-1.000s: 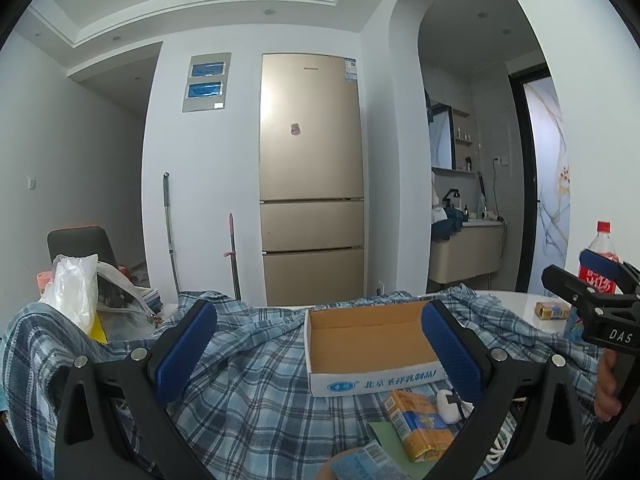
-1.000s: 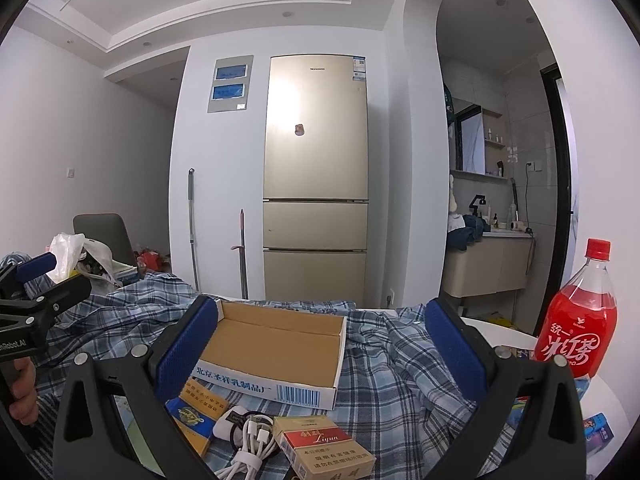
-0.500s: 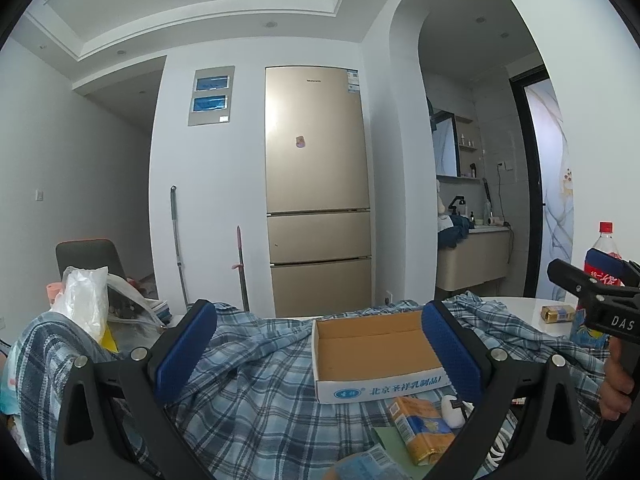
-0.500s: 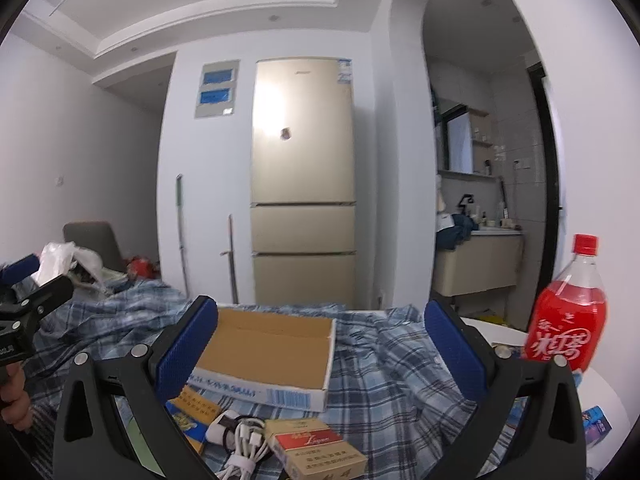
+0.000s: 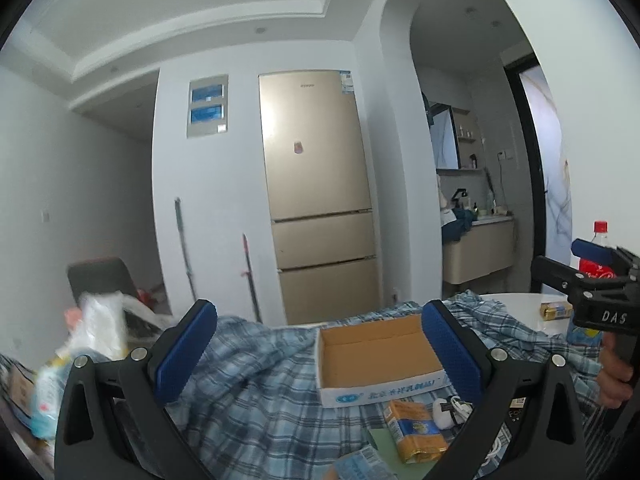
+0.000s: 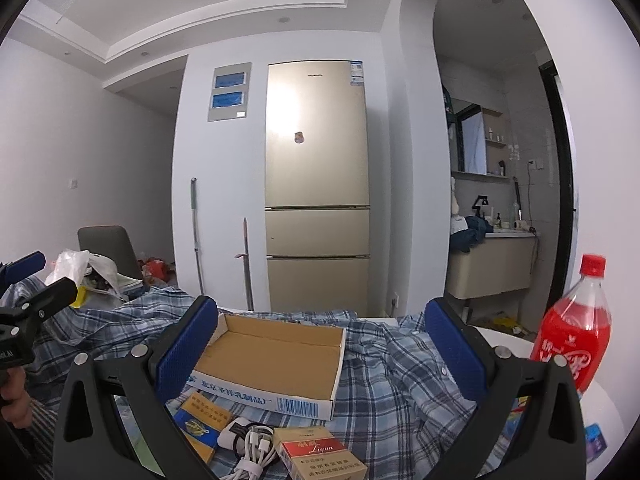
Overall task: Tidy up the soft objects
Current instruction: 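Grasp the blue snack packet with the left tool while the right tool grasps the Liqun pack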
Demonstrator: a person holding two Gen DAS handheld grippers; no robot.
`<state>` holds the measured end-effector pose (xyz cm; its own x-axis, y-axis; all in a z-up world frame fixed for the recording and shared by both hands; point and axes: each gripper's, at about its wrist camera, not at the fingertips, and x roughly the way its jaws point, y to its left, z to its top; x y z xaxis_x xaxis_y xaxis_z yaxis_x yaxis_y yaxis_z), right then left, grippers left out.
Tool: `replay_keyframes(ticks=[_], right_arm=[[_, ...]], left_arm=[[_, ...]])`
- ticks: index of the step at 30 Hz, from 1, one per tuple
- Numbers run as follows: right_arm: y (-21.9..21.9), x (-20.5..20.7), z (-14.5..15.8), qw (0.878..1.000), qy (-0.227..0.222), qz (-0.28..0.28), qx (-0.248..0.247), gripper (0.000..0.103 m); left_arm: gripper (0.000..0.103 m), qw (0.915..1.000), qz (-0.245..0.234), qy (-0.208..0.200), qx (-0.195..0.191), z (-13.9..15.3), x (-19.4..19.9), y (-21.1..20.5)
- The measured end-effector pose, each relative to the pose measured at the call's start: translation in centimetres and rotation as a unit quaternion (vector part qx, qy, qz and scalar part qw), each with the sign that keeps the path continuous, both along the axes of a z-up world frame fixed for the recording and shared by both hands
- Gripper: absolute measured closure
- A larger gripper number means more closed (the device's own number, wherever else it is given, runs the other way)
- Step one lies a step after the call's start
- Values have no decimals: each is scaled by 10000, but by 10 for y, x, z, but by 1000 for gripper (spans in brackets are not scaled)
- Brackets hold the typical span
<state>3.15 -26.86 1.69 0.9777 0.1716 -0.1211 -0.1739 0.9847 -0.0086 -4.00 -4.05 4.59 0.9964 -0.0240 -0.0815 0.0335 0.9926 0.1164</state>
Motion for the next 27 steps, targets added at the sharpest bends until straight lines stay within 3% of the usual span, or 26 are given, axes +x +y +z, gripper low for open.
replay_keyframes(ticks=[3,7,10,18,27], right_arm=[[-2,3,12,9993,291,219,6,0],[-7,1,26,9981,456,419,39,0],[-14,6,26,9953,746,581,192,0],[-29,24,1,9900,1212,629,347,3],[-38,62,-38,9670,2281,910,681,9]], left_arm=[[0,9999,75,42,95,12,-10,-11],[0,9989,-89,419,-186,24,-10,-14],[0,9985,-99,449,-295,24,-8,-13],[0,9956,62,890,-282,1,-3,-12],[0,9862,133,1534,-608,-37,26,5]])
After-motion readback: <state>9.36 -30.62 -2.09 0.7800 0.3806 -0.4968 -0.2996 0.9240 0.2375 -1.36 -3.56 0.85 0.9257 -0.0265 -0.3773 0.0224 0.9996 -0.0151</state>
